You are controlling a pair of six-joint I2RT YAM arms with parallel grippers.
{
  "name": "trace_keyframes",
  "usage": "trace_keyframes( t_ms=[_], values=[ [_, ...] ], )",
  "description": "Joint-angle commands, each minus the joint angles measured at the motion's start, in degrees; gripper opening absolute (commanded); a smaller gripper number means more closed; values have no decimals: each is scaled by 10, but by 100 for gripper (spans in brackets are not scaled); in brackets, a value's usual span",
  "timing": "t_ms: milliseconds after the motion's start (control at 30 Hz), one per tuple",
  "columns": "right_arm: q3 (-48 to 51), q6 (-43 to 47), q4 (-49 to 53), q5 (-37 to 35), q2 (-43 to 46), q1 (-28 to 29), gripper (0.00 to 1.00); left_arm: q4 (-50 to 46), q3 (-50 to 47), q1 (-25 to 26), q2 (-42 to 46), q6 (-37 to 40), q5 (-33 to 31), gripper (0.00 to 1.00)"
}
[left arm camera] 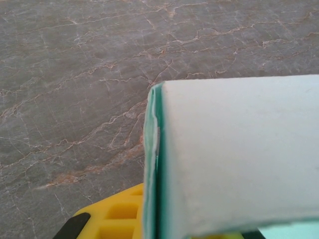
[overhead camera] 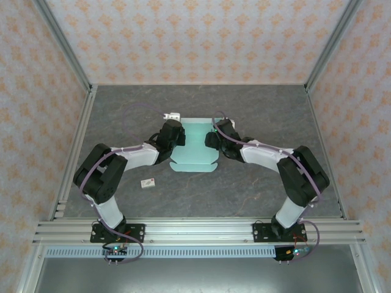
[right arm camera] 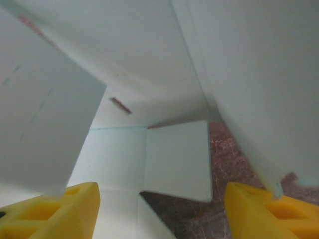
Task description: Fold the paper box
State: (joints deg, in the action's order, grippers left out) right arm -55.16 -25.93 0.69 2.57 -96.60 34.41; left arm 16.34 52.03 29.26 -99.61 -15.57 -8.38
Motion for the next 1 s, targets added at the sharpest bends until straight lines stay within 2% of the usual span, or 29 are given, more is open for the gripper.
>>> trace_keyframes(
  t_ms=[0,400,533,967],
  values=[
    [-17,-8,-36,11,-9,-4,66,-1,11,2,25,-5,-4,0],
    [4,-4,-91,45,16,-4,50,-2,14,2,17,-6,-1,0],
    [17,9,-117,63,26,-4,48,-1,15,2,12,-5,-3,0],
    [12,19,-149,100,-12,6,36,1,14,2,11,-10,8,0]
  ],
)
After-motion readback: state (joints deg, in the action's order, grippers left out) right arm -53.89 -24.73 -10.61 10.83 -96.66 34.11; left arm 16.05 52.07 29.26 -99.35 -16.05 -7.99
